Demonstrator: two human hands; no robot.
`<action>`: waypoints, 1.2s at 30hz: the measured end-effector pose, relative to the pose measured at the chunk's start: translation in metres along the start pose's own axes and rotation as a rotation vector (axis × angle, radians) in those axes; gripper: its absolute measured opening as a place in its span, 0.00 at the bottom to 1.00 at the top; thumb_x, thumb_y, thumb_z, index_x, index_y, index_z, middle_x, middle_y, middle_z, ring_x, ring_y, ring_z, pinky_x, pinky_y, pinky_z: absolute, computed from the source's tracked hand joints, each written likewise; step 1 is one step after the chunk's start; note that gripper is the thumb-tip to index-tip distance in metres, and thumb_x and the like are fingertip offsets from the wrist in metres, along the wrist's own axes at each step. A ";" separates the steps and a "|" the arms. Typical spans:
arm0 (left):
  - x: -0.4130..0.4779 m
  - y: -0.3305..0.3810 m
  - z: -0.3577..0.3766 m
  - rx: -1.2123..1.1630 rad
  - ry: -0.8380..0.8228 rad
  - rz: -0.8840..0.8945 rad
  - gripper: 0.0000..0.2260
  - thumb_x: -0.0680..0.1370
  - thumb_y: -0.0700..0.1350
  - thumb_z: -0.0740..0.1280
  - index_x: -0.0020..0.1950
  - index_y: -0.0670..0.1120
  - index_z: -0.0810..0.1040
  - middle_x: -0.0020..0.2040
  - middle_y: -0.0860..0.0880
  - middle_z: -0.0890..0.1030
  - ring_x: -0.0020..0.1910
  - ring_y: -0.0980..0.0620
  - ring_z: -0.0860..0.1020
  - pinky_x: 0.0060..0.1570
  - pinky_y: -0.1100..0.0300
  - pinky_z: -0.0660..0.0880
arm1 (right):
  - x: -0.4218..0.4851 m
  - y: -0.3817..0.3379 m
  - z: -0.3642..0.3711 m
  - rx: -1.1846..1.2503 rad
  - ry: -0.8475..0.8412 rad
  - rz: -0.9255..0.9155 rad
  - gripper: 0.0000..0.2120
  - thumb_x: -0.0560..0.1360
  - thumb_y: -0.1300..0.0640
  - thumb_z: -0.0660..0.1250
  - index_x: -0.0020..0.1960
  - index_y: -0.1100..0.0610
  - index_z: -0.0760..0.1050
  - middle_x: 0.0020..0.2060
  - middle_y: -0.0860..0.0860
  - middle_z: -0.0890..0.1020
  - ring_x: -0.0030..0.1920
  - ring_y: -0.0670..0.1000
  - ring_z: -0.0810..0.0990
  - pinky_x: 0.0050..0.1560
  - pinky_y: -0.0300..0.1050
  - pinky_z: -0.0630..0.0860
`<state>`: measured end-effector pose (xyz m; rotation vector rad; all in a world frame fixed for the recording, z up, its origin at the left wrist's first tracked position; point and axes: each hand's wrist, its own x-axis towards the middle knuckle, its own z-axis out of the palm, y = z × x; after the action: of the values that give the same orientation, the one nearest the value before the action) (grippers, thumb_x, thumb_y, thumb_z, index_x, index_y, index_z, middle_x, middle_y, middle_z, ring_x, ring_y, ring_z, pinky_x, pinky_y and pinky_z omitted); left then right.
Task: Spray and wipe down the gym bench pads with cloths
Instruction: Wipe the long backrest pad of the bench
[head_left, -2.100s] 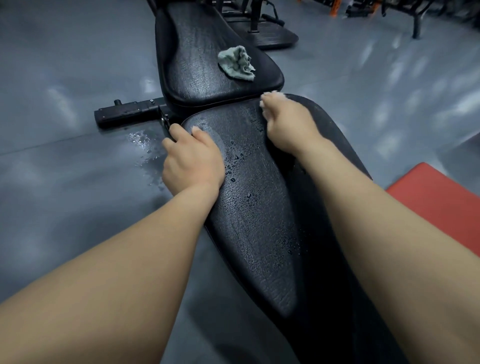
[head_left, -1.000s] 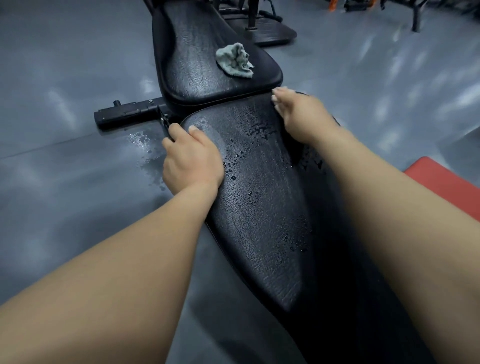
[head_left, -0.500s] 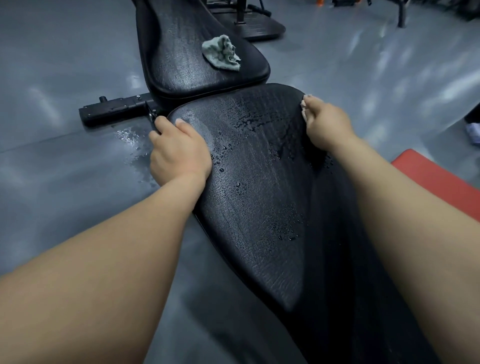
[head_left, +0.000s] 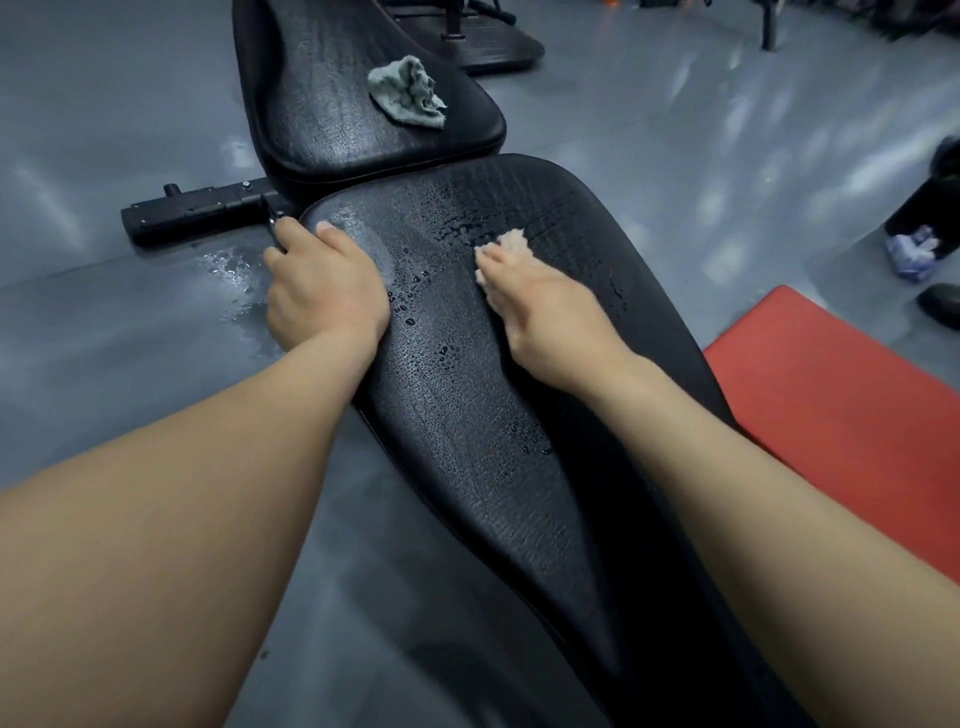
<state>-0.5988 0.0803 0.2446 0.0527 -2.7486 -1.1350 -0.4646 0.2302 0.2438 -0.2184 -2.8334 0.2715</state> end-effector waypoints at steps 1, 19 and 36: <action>0.000 0.000 0.000 0.000 -0.002 -0.001 0.20 0.86 0.54 0.50 0.71 0.44 0.67 0.69 0.38 0.74 0.64 0.33 0.75 0.58 0.44 0.71 | -0.002 -0.001 0.000 -0.013 -0.019 -0.034 0.20 0.85 0.57 0.57 0.75 0.61 0.70 0.74 0.55 0.72 0.77 0.56 0.66 0.76 0.50 0.65; 0.001 -0.001 -0.001 -0.023 -0.025 -0.006 0.19 0.86 0.53 0.50 0.71 0.44 0.68 0.68 0.39 0.74 0.63 0.35 0.76 0.57 0.46 0.70 | 0.014 -0.016 0.014 -0.038 -0.024 -0.183 0.20 0.86 0.58 0.56 0.76 0.61 0.67 0.75 0.54 0.70 0.79 0.56 0.62 0.78 0.49 0.62; -0.001 0.000 -0.002 -0.050 -0.024 -0.005 0.18 0.85 0.53 0.52 0.69 0.45 0.69 0.65 0.40 0.74 0.59 0.34 0.77 0.48 0.46 0.68 | 0.044 -0.026 -0.003 0.084 0.061 -0.221 0.14 0.83 0.60 0.61 0.67 0.61 0.76 0.66 0.59 0.70 0.58 0.49 0.78 0.66 0.35 0.72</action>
<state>-0.5978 0.0791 0.2453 0.0393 -2.7411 -1.2128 -0.5089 0.2127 0.2636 0.1029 -2.7476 0.3288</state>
